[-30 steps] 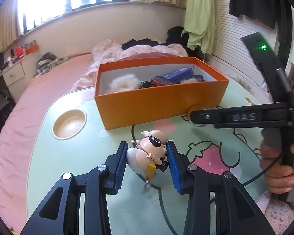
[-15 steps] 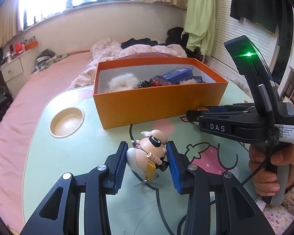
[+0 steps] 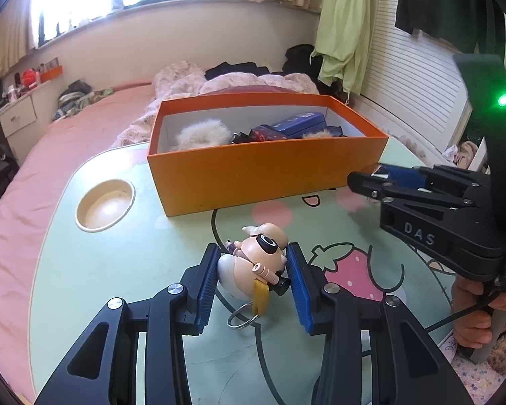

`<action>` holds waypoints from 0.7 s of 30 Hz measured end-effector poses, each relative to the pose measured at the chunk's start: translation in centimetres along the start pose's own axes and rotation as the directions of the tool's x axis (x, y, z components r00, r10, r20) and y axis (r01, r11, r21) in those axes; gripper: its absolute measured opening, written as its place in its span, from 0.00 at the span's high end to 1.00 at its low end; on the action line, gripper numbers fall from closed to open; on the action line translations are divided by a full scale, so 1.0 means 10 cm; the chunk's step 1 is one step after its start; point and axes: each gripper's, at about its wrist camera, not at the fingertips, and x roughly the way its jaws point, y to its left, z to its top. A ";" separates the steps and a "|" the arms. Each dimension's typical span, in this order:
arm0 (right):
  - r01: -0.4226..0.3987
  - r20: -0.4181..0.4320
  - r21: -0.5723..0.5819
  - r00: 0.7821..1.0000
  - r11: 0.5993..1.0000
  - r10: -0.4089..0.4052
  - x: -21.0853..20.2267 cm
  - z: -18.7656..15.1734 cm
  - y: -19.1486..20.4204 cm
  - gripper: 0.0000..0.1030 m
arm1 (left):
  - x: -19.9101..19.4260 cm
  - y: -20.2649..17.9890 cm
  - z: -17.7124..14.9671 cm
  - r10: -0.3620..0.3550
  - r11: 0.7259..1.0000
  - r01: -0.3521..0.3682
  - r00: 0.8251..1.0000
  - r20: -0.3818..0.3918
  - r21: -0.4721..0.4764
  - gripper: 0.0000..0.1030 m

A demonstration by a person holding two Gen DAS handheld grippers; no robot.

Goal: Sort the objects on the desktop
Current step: 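Grasp the silver cone charm with right while left grasps the cartoon figure, then carry the keychain into the orange box and release both grippers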

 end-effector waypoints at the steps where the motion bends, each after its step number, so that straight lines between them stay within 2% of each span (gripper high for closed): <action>1: 0.004 0.010 -0.004 1.000 1.000 -0.004 -0.03 0.01 0.01 0.69 | 0.00 -0.01 0.00 -0.001 1.000 0.001 1.000 -0.001 0.001 0.62; 14: 0.009 0.070 0.006 0.998 1.000 -0.010 -0.23 0.10 -0.10 0.69 | -0.08 0.00 0.09 -0.015 1.000 0.015 0.999 0.029 -0.019 0.62; 21: 0.011 0.088 0.013 0.996 1.000 -0.012 -0.27 0.17 -0.15 0.69 | -0.17 0.04 0.27 -0.029 0.999 0.031 0.997 0.066 -0.037 0.62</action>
